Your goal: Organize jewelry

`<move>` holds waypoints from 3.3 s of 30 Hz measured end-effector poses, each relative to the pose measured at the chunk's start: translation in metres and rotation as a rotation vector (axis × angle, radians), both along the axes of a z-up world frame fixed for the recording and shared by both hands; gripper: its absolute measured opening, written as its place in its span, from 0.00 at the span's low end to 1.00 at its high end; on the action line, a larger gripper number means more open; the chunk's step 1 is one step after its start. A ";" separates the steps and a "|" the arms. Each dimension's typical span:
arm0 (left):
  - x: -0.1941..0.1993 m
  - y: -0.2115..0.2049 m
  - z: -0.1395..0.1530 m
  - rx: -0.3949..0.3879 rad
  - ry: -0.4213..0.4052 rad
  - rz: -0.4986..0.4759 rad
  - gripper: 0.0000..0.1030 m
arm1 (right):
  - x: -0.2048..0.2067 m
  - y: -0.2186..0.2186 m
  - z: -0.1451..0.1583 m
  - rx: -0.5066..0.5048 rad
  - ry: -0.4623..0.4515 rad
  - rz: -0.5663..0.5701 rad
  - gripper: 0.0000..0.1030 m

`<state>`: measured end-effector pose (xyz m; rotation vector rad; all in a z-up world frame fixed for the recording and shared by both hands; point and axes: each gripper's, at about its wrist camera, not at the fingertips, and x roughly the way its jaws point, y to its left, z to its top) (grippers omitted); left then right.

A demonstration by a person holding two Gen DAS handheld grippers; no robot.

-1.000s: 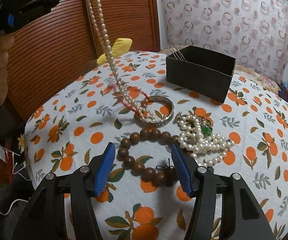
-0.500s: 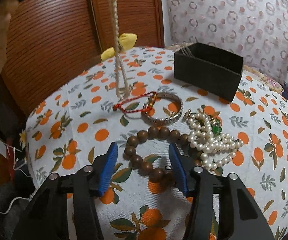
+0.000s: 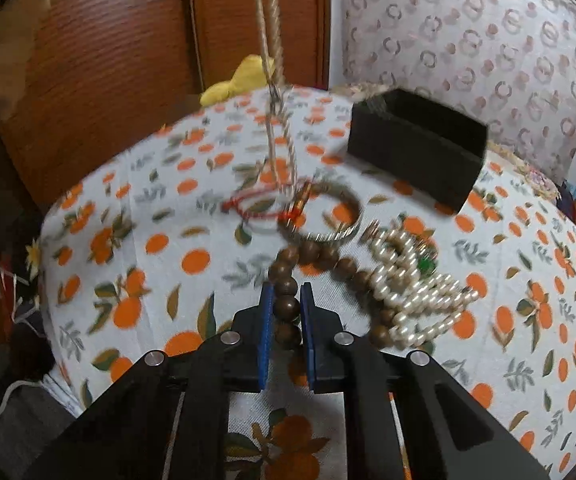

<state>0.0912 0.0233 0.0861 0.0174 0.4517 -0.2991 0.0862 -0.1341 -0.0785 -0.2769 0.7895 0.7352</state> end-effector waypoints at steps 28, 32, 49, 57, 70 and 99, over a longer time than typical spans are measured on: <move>0.074 -0.023 0.029 0.007 -0.018 -0.002 0.04 | 0.089 -0.035 0.135 0.123 -0.262 -0.131 0.15; 0.088 -0.025 0.032 0.012 -0.016 0.002 0.04 | 0.106 -0.035 0.138 0.122 -0.264 -0.140 0.15; 0.133 -0.033 0.041 -0.043 0.010 -0.014 0.04 | 0.161 -0.027 0.108 0.126 -0.199 -0.180 0.15; 0.140 -0.036 0.036 -0.028 0.034 -0.007 0.04 | 0.173 -0.024 0.099 0.114 -0.183 -0.190 0.15; 0.144 -0.027 -0.052 0.014 0.187 0.003 0.22 | 0.190 -0.035 0.049 0.117 -0.045 -0.236 0.15; 0.032 0.009 -0.162 0.130 0.374 -0.039 0.41 | 0.075 -0.028 0.017 0.107 0.002 -0.114 0.32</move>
